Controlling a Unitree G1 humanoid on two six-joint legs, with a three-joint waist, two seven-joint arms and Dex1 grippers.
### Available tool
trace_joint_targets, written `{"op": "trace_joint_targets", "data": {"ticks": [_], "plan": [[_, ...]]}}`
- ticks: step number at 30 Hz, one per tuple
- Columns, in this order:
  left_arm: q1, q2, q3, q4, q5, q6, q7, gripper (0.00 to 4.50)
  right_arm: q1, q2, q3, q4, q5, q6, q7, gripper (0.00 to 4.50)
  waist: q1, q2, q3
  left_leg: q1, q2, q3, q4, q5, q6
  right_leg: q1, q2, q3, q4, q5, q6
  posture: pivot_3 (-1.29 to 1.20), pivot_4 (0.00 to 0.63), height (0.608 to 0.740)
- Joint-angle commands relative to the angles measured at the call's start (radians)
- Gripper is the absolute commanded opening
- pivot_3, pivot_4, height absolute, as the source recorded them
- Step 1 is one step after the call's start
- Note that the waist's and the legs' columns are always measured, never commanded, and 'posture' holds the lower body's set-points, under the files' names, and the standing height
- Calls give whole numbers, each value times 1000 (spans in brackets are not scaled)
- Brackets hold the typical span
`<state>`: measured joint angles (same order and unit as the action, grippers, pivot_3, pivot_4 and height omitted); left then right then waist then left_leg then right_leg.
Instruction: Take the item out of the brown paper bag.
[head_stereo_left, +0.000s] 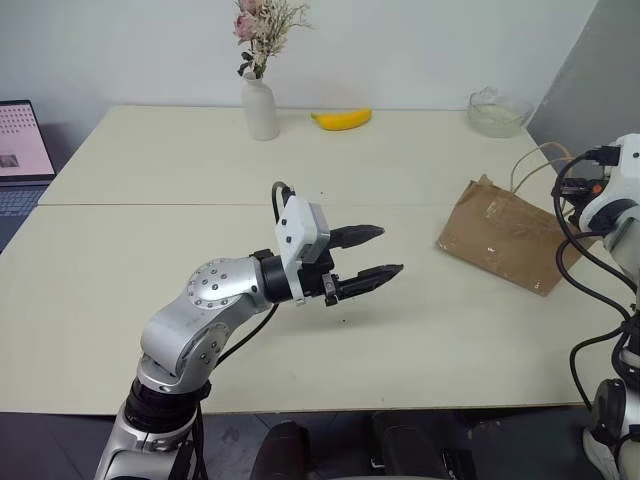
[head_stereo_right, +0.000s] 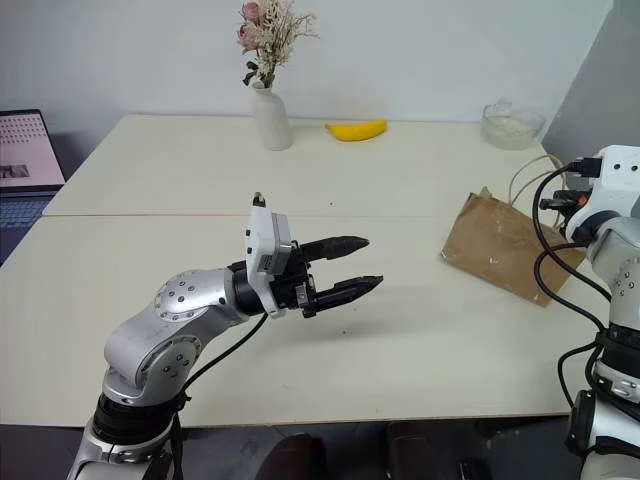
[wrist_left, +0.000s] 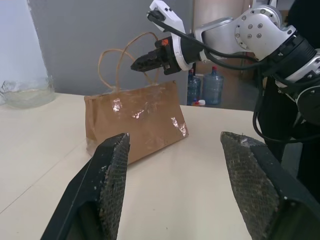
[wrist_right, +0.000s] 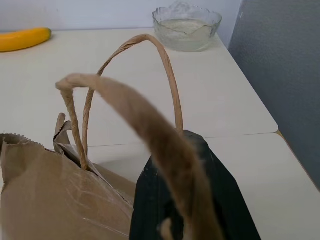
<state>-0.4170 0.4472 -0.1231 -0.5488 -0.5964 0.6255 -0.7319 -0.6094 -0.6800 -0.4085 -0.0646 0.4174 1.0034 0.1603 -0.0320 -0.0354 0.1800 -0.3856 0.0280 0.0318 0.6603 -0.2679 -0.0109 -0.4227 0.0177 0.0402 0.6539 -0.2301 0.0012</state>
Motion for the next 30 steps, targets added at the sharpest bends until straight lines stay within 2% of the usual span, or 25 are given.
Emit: {"op": "trace_joint_targets", "data": {"ticks": [1, 7, 14, 21, 30], "plan": [[17, 18, 28, -47, -21, 3, 9, 3031, -43, -21, 25, -75, -4, -59, 40, 89, -1, 0, 0, 0, 0, 0, 0, 0, 0, 0, 0, 0, 0, 0, 0, 0, 150, 740], [64, 22, 98, -67, -35, 13, 87, 3031, -115, 4, 105, -99, -22, -90, 51, 89, -3, 1, 1, 0, 1, 0, 0, 0, 0, -1, 0, 0, 1, 0, 0, 0, 150, 740], [178, 24, 218, -146, -65, 47, 220, 3031, -273, 115, 208, 3, -74, -172, 37, 89, -4, 1, 1, -1, 1, 0, 0, 0, 0, -2, 0, 0, 1, 0, 0, 0, 150, 740], [274, -16, 281, -179, -14, 7, 365, 3031, -438, 303, 288, 211, -116, -289, 26, 89, -2, 2, 1, -1, 1, 1, 0, 0, 0, -2, -1, 1, 1, 0, 0, 0, 150, 740], [378, -8, 316, -216, 26, -30, 413, 3031, -597, 551, 339, 513, -166, -478, 13, 89, -1, 2, 1, -5, 2, 0, 0, 0, 0, -5, -1, -1, 2, 0, -1, 0, 150, 740]]}}
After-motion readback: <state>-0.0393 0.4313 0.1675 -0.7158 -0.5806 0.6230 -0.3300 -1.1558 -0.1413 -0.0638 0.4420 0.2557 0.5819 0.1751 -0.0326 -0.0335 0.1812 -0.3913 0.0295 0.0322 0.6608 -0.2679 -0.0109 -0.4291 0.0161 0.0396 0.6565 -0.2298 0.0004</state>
